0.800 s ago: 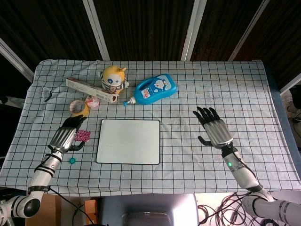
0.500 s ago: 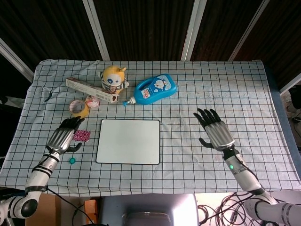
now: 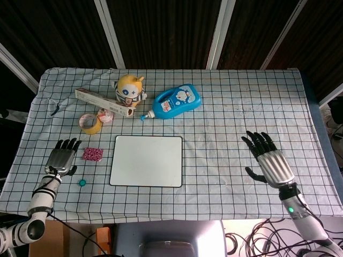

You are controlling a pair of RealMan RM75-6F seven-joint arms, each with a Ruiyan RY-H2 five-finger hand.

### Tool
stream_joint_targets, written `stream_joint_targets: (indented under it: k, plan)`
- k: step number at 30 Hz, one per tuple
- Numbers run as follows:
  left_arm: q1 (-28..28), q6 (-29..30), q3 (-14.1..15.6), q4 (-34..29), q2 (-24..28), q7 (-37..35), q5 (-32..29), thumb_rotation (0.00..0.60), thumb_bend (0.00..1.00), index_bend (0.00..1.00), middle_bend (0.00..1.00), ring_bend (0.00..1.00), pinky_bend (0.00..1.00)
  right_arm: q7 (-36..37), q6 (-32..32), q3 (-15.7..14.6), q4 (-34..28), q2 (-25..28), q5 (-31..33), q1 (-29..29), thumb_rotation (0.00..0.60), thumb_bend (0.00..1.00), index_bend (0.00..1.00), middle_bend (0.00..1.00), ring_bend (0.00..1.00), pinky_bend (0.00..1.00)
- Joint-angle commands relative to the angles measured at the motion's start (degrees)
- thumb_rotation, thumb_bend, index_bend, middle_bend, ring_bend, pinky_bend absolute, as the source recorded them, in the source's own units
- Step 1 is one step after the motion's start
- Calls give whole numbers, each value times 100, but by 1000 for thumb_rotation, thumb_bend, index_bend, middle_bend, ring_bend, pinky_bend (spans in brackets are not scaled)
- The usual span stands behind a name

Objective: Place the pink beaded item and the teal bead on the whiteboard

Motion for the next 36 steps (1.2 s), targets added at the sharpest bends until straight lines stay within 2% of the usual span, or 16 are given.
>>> stream_joint_targets:
  k: [1, 7, 13, 19, 27, 36]
  plan:
    - [-123, -159, 119, 409, -276, 108, -122, 600, 364, 37, 0, 0, 0, 353, 295, -227, 176, 180, -276, -298, 600, 236, 0, 0, 0, 0]
    - [-250, -384, 213, 929, -627, 238, -303, 600, 364, 78, 0, 0, 0, 314, -110, -181, 212, 184, 4, -207, 600, 236, 0, 0, 0, 0]
    - [-278, -510, 173, 1402, -937, -74, -39, 600, 363, 126, 0, 0, 0, 95, -413, -168, 143, 192, 242, -165, 600, 236, 0, 0, 0, 0]
    - [-281, -571, 152, 1501, -992, -211, 63, 600, 363, 143, 0, 0, 0, 63, -429, -159, 130, 196, 274, -174, 600, 237, 0, 0, 0, 0]
    - [-300, -696, 120, 1751, -1180, -623, 524, 600, 363, 194, 0, 0, 0, 26, -592, -129, 61, 269, 444, -171, 600, 236, 0, 0, 0, 0]
    - [-320, -697, 86, 2083, -1375, -773, 767, 600, 364, 320, 0, 0, 0, 70, -690, -137, 73, 311, 476, -177, 600, 237, 0, 0, 0, 0]
